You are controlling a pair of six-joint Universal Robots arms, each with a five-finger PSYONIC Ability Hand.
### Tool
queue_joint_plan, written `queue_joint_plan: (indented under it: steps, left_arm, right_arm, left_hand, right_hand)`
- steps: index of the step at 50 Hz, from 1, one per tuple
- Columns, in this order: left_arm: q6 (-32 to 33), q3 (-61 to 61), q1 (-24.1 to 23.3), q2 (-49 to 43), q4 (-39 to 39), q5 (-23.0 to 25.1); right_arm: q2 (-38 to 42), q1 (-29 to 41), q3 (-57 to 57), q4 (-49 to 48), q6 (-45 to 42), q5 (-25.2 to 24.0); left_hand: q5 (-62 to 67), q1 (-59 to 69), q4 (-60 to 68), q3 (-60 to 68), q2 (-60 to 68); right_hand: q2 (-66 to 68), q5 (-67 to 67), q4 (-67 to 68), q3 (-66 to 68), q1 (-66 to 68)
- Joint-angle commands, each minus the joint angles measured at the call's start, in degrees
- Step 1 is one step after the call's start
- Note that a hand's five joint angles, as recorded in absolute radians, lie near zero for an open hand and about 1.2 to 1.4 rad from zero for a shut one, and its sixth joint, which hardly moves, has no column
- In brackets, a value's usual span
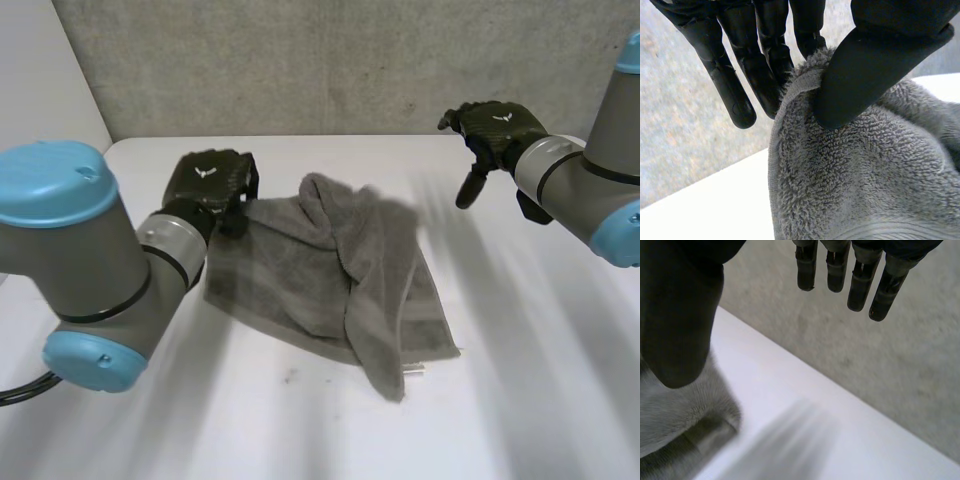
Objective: Fold the towel.
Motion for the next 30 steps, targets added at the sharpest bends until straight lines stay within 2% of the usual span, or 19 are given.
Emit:
queue_joint_plan:
  steps: [1, 10, 14, 18, 23, 25, 30]
  left_arm:
    - [-0.1, -3.1, 0.6, -2.3, 0.1, 0.0]
    - [-0.3, -8.6, 2.9, 3.7, 0.1, 0.2]
    - [-0.3, -9.7, 2.7, 5.4, 0.1, 0.2]
    - [-0.3, -10.8, 2.4, 7.3, 0.1, 0.2]
    - [-0.3, -11.9, 2.3, 8.4, 0.1, 0.2]
    - [-0.3, -12.3, 2.3, 8.4, 0.1, 0.1]
    - [-0.3, -12.9, 2.4, 8.4, 0.1, 0.2]
  right_arm:
    - [-1.8, 0.0, 4.3, 4.2, -0.6, 4.4]
    - [-13.6, 0.5, 25.8, 0.8, -0.9, 3.1]
    - [-17.2, 4.7, 35.6, -3.7, 0.1, 1.1]
    - [-17.7, 7.1, 39.7, -7.3, 1.1, 1.5]
    - [-17.2, 10.1, 43.4, -11.7, 8.3, 2.0]
    - [-16.2, 11.5, 44.5, -13.9, 11.8, 2.5]
    - [-13.0, 13.2, 44.9, -17.7, 13.8, 4.3]
  left_hand:
    - [11.1, 11.5, 10.2, 10.3, 10.2]
    - [11.1, 11.5, 10.2, 10.3, 10.2]
    - [11.1, 11.5, 10.2, 10.3, 10.2]
    - [11.1, 11.5, 10.2, 10.3, 10.2]
    - [11.1, 11.5, 10.2, 10.3, 10.2]
    - [11.1, 11.5, 10.2, 10.3, 10.2]
    - [11.1, 11.5, 10.2, 10.3, 10.2]
  right_hand:
    - [-4.2, -3.1, -4.5, -3.9, -3.7]
    - [-4.2, -3.1, -4.5, -3.9, -3.7]
    - [-4.2, -3.1, -4.5, -3.9, -3.7]
    - [-4.2, -3.1, -4.5, -3.9, -3.7]
    - [-4.2, -3.1, -4.5, -3.9, -3.7]
    - [-4.2, -3.1, -4.5, -3.9, -3.7]
    - [-3.8, -2.7, -4.1, -3.5, -3.3]
